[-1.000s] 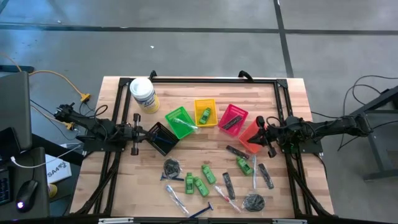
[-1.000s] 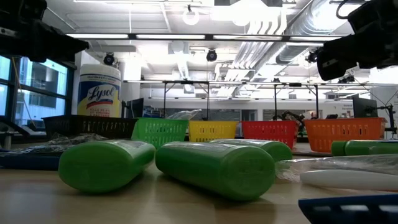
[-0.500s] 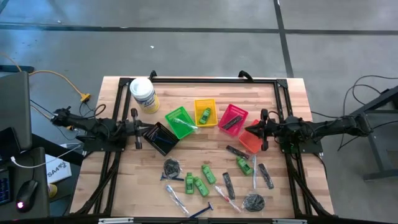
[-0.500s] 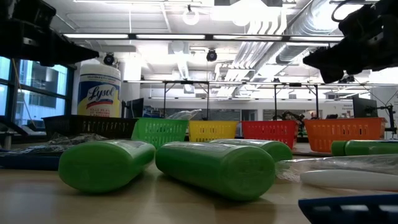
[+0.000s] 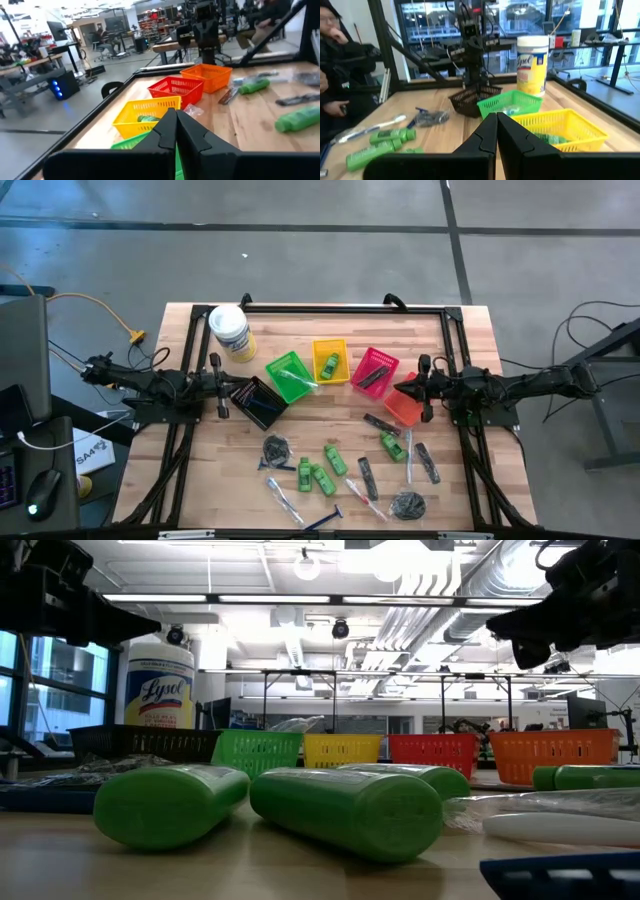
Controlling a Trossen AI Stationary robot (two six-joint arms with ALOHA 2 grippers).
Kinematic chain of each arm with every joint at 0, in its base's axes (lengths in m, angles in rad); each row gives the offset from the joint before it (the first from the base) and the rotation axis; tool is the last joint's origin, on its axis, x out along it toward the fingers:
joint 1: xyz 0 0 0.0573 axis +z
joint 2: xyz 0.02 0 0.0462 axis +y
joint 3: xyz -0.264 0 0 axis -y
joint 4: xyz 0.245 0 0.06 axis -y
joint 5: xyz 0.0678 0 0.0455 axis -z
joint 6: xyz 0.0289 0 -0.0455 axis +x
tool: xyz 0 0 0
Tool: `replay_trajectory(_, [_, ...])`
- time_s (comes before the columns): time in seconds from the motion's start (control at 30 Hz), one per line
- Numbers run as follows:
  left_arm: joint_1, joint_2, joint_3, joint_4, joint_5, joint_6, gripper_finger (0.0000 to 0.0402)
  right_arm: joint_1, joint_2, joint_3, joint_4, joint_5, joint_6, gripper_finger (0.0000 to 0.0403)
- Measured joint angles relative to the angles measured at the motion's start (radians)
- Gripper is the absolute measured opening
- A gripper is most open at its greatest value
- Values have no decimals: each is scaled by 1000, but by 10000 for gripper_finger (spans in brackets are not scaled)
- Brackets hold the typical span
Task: Pick & Place Travel size toiletries
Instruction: Put the black hairbrush into the orange bin
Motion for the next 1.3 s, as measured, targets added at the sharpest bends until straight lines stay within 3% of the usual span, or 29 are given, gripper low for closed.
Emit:
replay_trajectory(0.2, [0, -1, 1, 66, 0, -184, 0, 0, 0, 0, 51, 0, 42, 3])
replay_trajectory(0.37, [0, 0, 1, 33, -2, -183, 0, 0, 1, 0, 59, -1, 52, 3])
replay_trajectory(0.73, [0, 0, 2, 14, 3, -133, 0, 0, 56, 0, 7, -120, 71, 3])
replay_trajectory(0.93, [0, 3, 3, 67, -2, -18, 0, 0, 57, 0, 9, -120, 70, 3])
replay_trajectory(1.3, [0, 4, 7, -38, 1, -109, 0, 0, 79, 0, -29, -120, 119, 3])
